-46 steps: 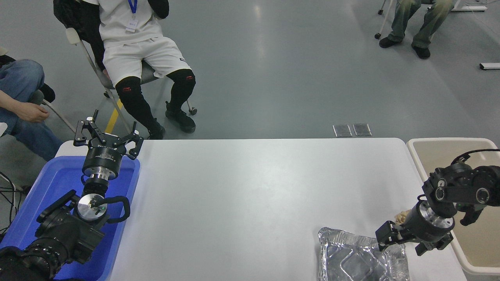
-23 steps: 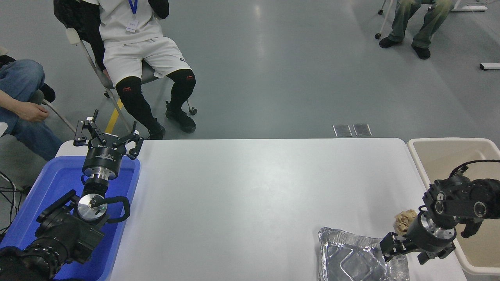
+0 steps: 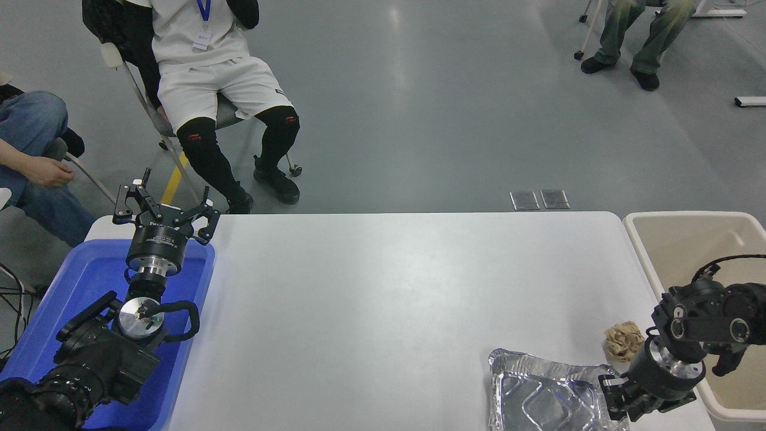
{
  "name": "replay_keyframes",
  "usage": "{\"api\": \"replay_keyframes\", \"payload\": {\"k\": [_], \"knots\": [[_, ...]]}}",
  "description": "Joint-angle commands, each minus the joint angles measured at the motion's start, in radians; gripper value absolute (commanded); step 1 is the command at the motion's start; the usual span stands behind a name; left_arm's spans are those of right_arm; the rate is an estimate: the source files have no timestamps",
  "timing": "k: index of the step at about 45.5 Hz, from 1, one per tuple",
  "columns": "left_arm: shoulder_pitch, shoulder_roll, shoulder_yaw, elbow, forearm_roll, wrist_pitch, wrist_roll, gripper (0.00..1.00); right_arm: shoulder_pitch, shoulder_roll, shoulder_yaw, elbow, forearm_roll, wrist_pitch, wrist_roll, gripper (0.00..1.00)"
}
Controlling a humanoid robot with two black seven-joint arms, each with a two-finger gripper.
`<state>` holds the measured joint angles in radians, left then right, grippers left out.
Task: Pick up foil plate and place in dustbin
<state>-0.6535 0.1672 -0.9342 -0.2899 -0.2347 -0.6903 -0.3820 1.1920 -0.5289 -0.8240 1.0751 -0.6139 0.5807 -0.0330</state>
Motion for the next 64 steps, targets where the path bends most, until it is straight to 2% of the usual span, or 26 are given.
{"api": "replay_keyframes", "payload": {"k": [1, 7, 17, 27, 33, 40, 45, 51, 64], "knots": [[0.000, 0.000, 0.000, 0.000, 0.000, 0.000, 0.000, 0.99, -0.003, 0.000, 0.009, 0.019, 0.023, 0.002, 0.002, 0.00], [0.000, 0.000, 0.000, 0.000, 0.000, 0.000, 0.000, 0.99, 0.012, -0.022, 0.009, 0.020, 0.066, 0.002, 0.002, 0.00], [0.000, 0.000, 0.000, 0.000, 0.000, 0.000, 0.000, 0.99, 0.052, -0.051, 0.009, 0.023, 0.068, 0.057, 0.001, 0.00], [0.000, 0.000, 0.002, 0.000, 0.000, 0.000, 0.000, 0.99, 0.250, -0.100, -0.015, 0.083, 0.068, 0.197, -0.001, 0.00], [0.000, 0.000, 0.002, 0.002, 0.000, 0.000, 0.002, 0.99, 0.368, -0.121, -0.029, 0.146, 0.057, 0.205, -0.004, 0.00], [0.000, 0.000, 0.002, 0.000, 0.000, 0.000, 0.002, 0.99, 0.497, -0.114, -0.056, 0.193, 0.056, 0.205, -0.045, 0.00], [0.000, 0.000, 0.002, 0.000, 0.000, 0.000, 0.002, 0.99, 0.589, -0.109, -0.076, 0.246, 0.056, 0.205, -0.059, 0.00], [0.000, 0.000, 0.002, 0.000, 0.000, 0.000, 0.002, 0.99, 0.682, -0.105, -0.081, 0.281, 0.056, 0.205, -0.100, 0.00], [0.000, 0.000, 0.002, 0.000, 0.000, 0.000, 0.002, 0.99, 0.885, -0.089, -0.161, 0.286, 0.051, 0.205, -0.108, 0.00]]}}
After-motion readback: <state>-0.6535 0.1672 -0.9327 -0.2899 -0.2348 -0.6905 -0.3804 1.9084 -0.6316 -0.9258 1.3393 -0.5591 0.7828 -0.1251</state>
